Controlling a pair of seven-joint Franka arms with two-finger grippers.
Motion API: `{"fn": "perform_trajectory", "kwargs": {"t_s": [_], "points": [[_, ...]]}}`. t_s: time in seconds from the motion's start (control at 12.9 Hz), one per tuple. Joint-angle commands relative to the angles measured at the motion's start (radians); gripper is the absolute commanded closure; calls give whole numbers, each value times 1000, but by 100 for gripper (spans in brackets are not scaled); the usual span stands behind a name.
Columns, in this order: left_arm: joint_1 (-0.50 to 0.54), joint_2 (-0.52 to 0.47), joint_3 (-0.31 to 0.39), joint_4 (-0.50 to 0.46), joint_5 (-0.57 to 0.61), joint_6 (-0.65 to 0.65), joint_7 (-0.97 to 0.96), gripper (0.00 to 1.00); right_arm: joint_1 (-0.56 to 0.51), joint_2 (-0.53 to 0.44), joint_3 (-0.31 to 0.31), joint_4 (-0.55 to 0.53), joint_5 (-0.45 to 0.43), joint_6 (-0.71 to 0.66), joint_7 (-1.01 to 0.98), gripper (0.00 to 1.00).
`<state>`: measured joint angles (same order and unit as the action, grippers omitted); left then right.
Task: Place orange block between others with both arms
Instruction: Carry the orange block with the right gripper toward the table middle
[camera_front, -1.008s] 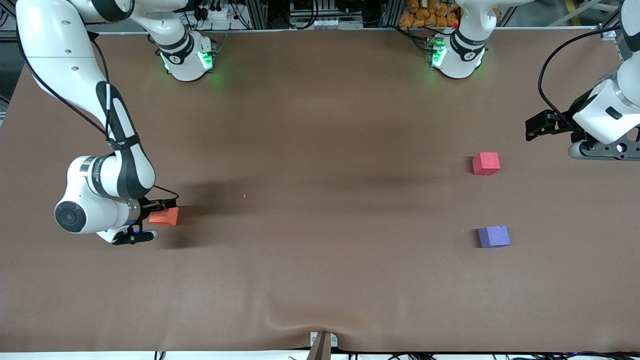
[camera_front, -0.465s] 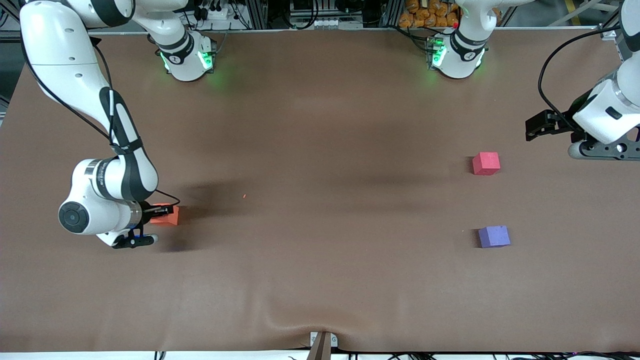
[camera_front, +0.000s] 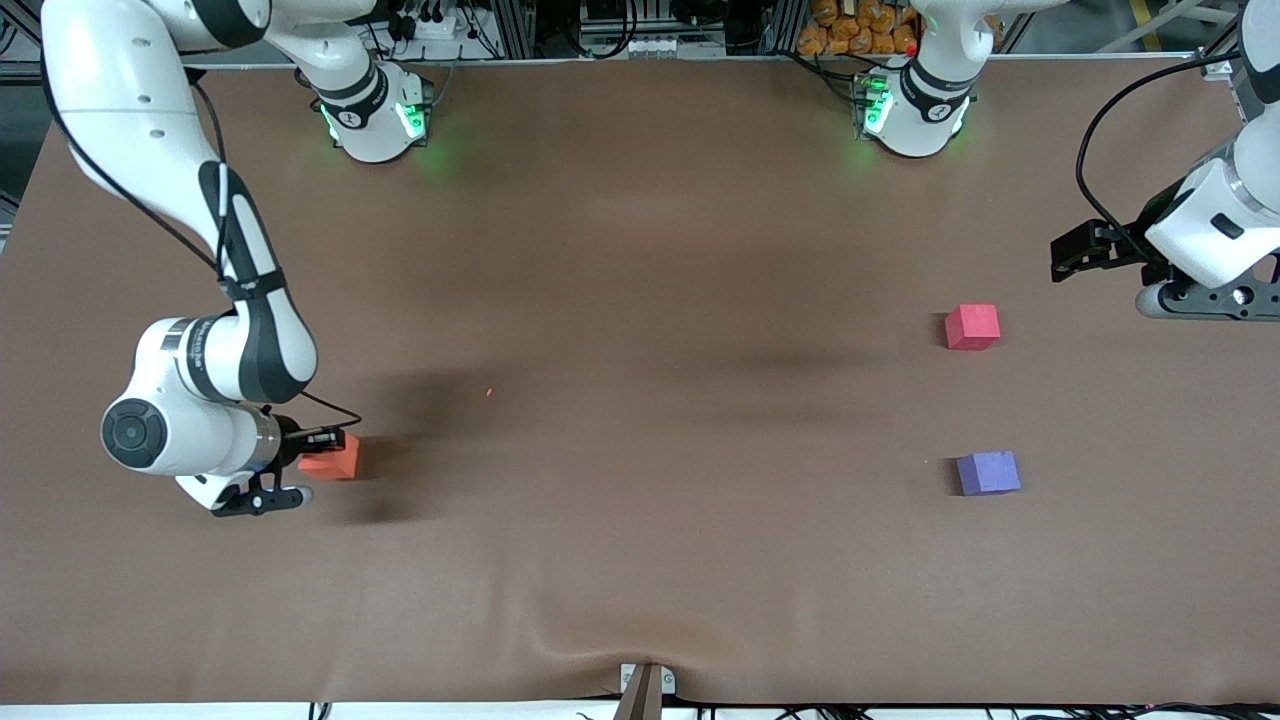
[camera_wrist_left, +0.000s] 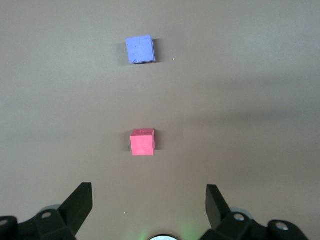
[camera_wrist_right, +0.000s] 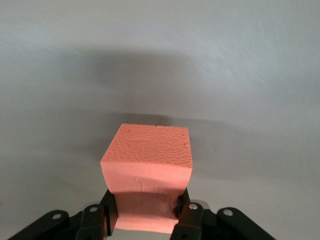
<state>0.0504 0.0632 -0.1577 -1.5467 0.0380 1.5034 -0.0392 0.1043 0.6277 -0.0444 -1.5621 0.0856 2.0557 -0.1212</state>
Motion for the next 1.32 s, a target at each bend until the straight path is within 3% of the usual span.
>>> {"fn": "perform_trajectory", "kwargs": {"t_s": [0.0, 0.39, 0.78, 0.93, 1.24], "points": [[5, 1, 0, 14, -23, -20, 24, 0, 128, -45, -3, -10, 48, -3, 26, 71], [5, 1, 0, 14, -23, -20, 24, 0, 351, -48, -5, -9, 330, -3, 225, 70], [5, 3, 0, 14, -23, -20, 24, 0, 517, -20, -5, -7, 379, 44, 232, 70], [5, 1, 0, 14, -23, -20, 24, 0, 554, 4, -5, -7, 440, 101, 230, 67], [3, 4, 0, 14, -23, -20, 22, 0, 609, 40, -5, 5, 483, 152, 230, 67]]}}
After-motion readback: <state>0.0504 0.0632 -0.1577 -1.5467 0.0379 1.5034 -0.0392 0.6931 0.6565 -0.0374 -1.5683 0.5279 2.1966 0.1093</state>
